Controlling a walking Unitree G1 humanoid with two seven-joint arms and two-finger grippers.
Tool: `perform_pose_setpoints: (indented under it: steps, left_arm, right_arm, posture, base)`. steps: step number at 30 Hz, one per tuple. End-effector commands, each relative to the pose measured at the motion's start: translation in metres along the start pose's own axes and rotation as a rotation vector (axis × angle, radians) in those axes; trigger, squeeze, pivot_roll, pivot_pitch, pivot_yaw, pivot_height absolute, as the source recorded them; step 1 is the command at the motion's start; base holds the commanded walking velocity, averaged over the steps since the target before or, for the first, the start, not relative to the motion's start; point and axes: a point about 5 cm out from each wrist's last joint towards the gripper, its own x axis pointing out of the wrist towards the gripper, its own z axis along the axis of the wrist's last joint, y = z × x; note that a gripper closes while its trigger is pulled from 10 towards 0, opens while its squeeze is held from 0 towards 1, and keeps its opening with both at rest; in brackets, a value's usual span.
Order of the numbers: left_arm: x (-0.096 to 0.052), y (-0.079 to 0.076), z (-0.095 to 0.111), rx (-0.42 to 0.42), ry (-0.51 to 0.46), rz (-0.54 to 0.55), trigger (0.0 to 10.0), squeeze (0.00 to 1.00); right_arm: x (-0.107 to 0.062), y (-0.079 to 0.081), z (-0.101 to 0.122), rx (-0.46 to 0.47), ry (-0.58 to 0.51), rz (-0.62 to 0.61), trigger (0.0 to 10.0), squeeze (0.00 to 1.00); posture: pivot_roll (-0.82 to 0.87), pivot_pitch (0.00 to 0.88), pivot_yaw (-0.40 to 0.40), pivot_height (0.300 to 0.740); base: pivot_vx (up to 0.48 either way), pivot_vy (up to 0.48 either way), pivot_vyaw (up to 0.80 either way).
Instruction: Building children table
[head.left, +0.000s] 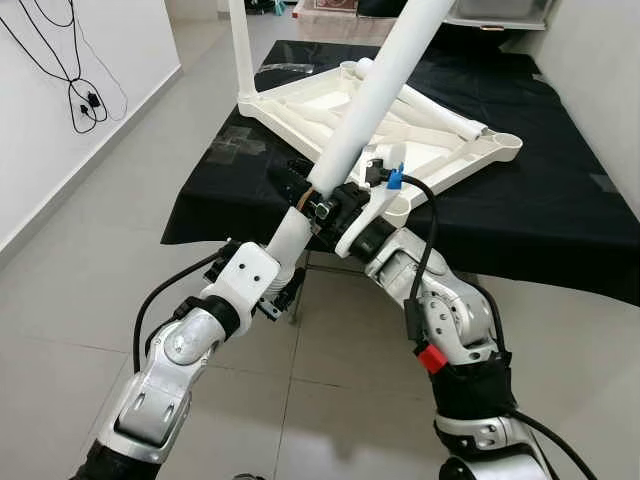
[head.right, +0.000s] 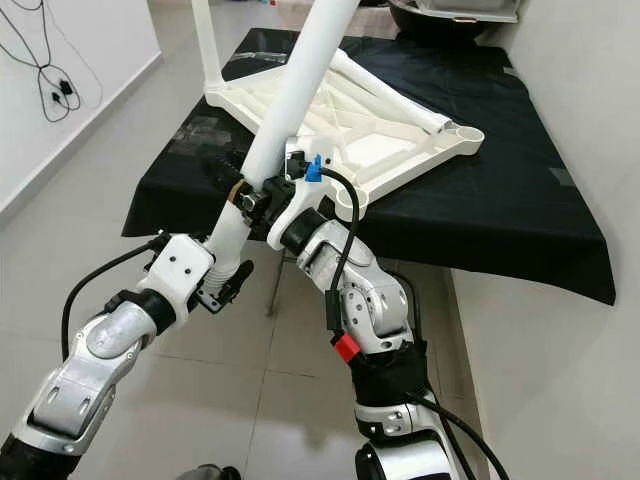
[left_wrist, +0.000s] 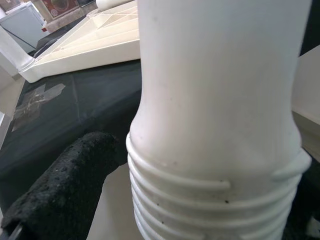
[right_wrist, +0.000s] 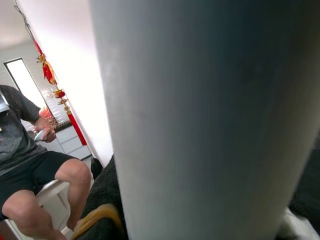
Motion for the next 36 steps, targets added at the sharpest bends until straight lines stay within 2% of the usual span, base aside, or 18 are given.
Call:
perform_pose_setpoints:
  steps: [1,4,5,7,8,21,22,24,25,26,27,31,32,33,36]
  left_arm:
    - [0.001,0.012,-0.002,0.005,0.004,0.067,10.0,0.00]
    - [0.002,0.010,-0.001,-0.003,-0.004,0.059,10.0,0.00]
    - [0.003,0.009,-0.001,0.000,-0.010,0.052,4.7,0.00]
    - [0.003,0.008,0.000,0.002,-0.014,0.048,4.7,0.00]
    - [0.003,0.006,0.001,-0.005,-0.027,0.043,0.0,0.00]
    - [0.003,0.003,0.002,0.005,-0.045,0.045,0.0,0.00]
    - [0.003,0.004,0.000,-0.010,-0.032,0.051,10.0,0.00]
    - [0.003,0.003,-0.001,-0.015,-0.029,0.053,10.0,0.00]
    - [0.002,0.002,-0.001,-0.018,-0.031,0.045,10.0,0.00]
    - [0.002,0.002,-0.001,-0.018,-0.031,0.045,10.0,0.00]
    - [0.000,0.001,-0.001,-0.017,-0.031,0.037,10.0,0.00]
    - [-0.006,-0.001,-0.002,-0.033,-0.030,0.016,10.0,0.00]
    - [-0.008,-0.002,-0.003,-0.036,-0.033,0.002,10.0,0.00]
    - [-0.009,-0.001,-0.003,-0.032,-0.033,-0.009,10.0,0.00]
    - [-0.012,-0.001,-0.004,-0.029,-0.031,-0.031,10.0,0.00]
  right_arm:
    - [-0.003,0.003,-0.007,0.031,0.033,0.013,10.0,0.00]
    - [-0.004,0.004,-0.009,0.033,0.042,0.015,10.0,0.00]
    - [-0.004,0.005,-0.011,0.029,0.048,0.017,10.0,0.00]
    - [-0.004,0.006,-0.012,0.027,0.051,0.019,10.0,0.00]
    - [-0.005,0.006,-0.014,0.019,0.062,0.019,10.0,0.00]
    - [-0.008,0.007,-0.019,0.012,0.082,0.015,10.0,0.00]
    - [-0.007,0.003,-0.019,-0.003,0.072,-0.011,10.0,0.00]
    - [-0.007,0.002,-0.018,-0.008,0.069,-0.020,10.0,0.00]
    - [-0.007,0.001,-0.017,-0.011,0.062,-0.025,10.0,0.25]
    - [-0.007,0.001,-0.017,-0.011,0.062,-0.025,10.0,0.25]
    - [-0.008,-0.001,-0.016,-0.018,0.054,-0.028,10.0,1.00]
    - [-0.008,-0.005,-0.010,-0.048,0.033,-0.031,10.0,1.00]
    - [-0.008,-0.007,-0.007,-0.054,0.023,-0.034,10.0,0.95]
    - [-0.008,-0.010,-0.004,-0.059,0.013,-0.036,10.0,0.00]
    - [-0.008,-0.015,0.001,-0.061,-0.004,-0.040,10.0,0.00]
  posture:
    - [0.10,0.098,-0.021,0.740]
    - [0.10,0.099,-0.023,0.740]
    - [0.10,0.099,-0.023,0.740]
    - [0.10,0.101,-0.024,0.740]
    - [0.10,0.101,-0.022,0.740]
    - [0.10,0.102,-0.025,0.740]
    - [0.10,0.103,-0.025,0.740]
    - [0.10,0.103,-0.025,0.740]
    - [0.10,0.103,-0.027,0.740]
    - [0.10,0.103,-0.027,0.740]
    - [0.10,0.102,-0.025,0.740]
    - [0.10,0.103,-0.025,0.740]
    - [0.10,0.103,-0.025,0.740]
    - [0.10,0.103,-0.025,0.740]
    - [0.11,0.103,-0.023,0.740]
  base:
    - [0.000,0.000,0.00]
    - [0.000,0.000,0.00]
    - [0.000,0.000,0.00]
    - [0.000,0.000,0.00]
    - [0.000,0.000,0.00]
    - [0.000,0.000,0.00]
    - [0.000,0.000,0.00]
    - [0.000,0.000,0.00]
    - [0.000,0.000,0.00]
    - [0.000,0.000,0.00]
    - [0.000,0.000,0.00]
    - [0.000,0.000,0.00]
    - [0.000,0.000,0.00]
    - [0.000,0.000,0.00]
    - [0.000,0.000,0.00]
